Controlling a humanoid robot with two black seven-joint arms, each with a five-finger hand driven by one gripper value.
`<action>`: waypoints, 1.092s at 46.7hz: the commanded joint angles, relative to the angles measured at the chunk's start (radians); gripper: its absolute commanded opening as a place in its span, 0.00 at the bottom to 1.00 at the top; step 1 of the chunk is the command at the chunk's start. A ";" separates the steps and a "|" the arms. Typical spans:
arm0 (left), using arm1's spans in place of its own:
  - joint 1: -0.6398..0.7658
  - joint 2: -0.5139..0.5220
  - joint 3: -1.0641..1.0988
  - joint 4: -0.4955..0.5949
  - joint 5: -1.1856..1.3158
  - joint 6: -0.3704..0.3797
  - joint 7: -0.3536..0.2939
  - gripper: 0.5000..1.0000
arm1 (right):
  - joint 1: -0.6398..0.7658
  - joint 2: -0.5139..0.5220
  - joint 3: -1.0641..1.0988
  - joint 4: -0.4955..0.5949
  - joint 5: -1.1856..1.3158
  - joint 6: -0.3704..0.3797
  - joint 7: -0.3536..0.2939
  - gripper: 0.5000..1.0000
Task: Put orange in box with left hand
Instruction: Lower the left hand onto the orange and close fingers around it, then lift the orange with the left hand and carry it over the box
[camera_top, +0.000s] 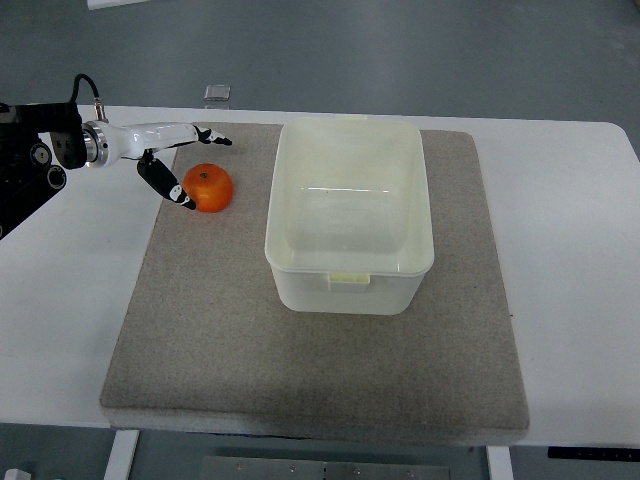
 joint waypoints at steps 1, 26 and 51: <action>-0.004 -0.024 0.001 0.007 0.049 0.001 0.001 0.97 | 0.000 0.000 0.000 0.000 0.000 0.000 0.000 0.86; -0.007 -0.036 0.042 0.013 0.160 0.005 0.003 0.38 | 0.000 0.000 0.000 0.000 0.000 0.000 0.000 0.86; -0.200 0.057 0.032 -0.071 0.137 -0.040 -0.013 0.00 | 0.000 0.000 0.000 0.000 0.000 0.000 0.000 0.86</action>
